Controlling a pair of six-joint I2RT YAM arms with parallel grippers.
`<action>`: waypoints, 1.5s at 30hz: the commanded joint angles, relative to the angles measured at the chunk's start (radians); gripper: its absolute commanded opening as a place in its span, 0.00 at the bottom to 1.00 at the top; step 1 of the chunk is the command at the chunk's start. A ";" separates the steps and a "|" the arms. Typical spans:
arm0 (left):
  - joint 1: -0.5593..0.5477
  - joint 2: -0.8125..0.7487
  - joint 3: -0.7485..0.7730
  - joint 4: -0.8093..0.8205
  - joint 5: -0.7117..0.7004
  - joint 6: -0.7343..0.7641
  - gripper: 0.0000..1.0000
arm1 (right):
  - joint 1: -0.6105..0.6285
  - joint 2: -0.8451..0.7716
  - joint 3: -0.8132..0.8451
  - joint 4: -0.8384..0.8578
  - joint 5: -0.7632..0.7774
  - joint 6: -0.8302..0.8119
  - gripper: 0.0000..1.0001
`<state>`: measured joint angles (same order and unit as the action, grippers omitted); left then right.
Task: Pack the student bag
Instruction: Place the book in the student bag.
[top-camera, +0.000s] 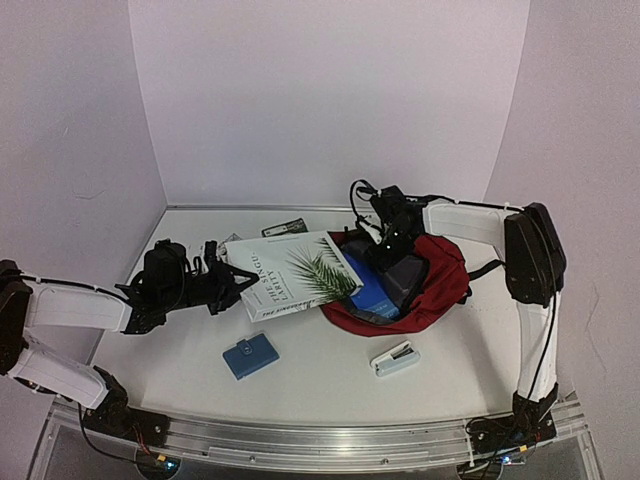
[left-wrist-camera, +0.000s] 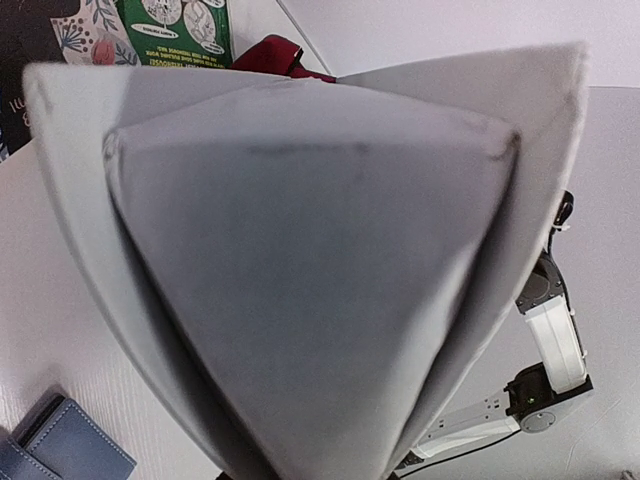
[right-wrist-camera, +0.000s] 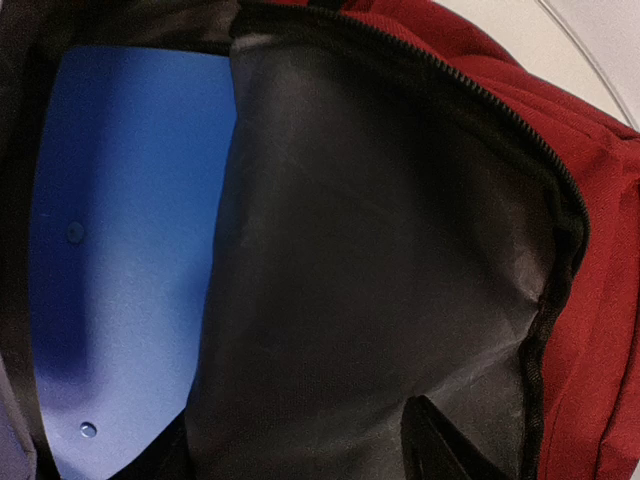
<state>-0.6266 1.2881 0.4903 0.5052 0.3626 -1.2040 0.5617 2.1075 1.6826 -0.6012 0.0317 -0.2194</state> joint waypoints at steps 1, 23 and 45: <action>0.004 -0.029 -0.002 0.050 0.020 -0.003 0.08 | 0.005 -0.011 0.072 -0.004 0.064 -0.003 0.49; -0.005 0.368 0.222 0.341 0.263 -0.050 0.06 | 0.012 -0.179 0.133 -0.048 -0.223 0.032 0.00; -0.041 0.895 0.762 0.469 0.285 -0.182 0.09 | 0.032 -0.171 0.145 -0.055 -0.296 -0.036 0.00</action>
<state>-0.6493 2.1567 1.1005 0.9178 0.6355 -1.3892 0.5674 1.9598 1.7653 -0.6981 -0.1800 -0.2297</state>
